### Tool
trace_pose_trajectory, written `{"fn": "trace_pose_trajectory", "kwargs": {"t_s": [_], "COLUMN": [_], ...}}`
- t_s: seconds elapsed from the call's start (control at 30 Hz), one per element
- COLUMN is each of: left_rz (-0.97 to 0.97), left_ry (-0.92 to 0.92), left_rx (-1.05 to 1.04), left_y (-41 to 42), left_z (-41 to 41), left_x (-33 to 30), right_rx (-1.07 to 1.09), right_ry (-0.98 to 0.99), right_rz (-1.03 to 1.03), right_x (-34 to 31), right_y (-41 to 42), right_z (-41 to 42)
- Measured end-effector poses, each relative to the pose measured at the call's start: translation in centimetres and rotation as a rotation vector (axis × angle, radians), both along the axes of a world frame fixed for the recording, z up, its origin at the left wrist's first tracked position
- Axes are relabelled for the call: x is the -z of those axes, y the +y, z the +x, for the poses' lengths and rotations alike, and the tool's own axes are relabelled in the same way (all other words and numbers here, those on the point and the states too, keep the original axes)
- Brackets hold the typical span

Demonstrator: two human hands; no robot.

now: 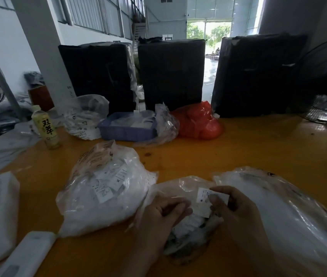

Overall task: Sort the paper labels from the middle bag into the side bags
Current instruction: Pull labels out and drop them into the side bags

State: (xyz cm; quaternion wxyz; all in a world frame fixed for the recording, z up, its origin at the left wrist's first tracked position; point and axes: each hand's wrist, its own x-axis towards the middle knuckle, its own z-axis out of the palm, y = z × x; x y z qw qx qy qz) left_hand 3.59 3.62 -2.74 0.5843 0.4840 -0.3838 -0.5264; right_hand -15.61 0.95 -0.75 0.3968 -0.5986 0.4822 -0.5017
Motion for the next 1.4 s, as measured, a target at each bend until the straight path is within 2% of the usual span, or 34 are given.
{"fn": "trace_pose_trajectory", "kwargs": {"t_s": [0.23,0.3,0.43,0.7,0.93,1.07,1.4], "left_rz": [0.006,0.008,0.021,-0.004,-0.016,-0.006,-0.004], "left_ry": [-0.152,-0.147,-0.1,-0.268,-0.206,-0.134,-0.125], "left_rx": [0.051,0.065,0.08,0.033,0.056,0.074,0.075], "left_y": [0.56,0.61,0.65,0.9,0.86,0.72,0.69], "left_z": [-0.25,-0.23,-0.4,-0.25,-0.38,-0.33,-0.19], "left_x": [-0.38,-0.47,-0.61,-0.48,-0.66,-0.59,-0.43], "right_rx": [0.01,0.012,0.01,-0.049,0.041,0.052,0.023], "right_ry": [0.257,0.307,0.377,0.497,0.365,0.367,0.418], "right_rz": [-0.156,-0.196,-0.221,-0.25,-0.264,-0.266,-0.297], "right_x": [-0.23,-0.13,0.03,0.26,0.1,-0.01,0.01], "right_y": [0.65,0.69,0.73,0.69,0.78,0.84,0.86], "right_z": [0.55,0.67,0.7,0.58,0.36,0.44,0.49]}}
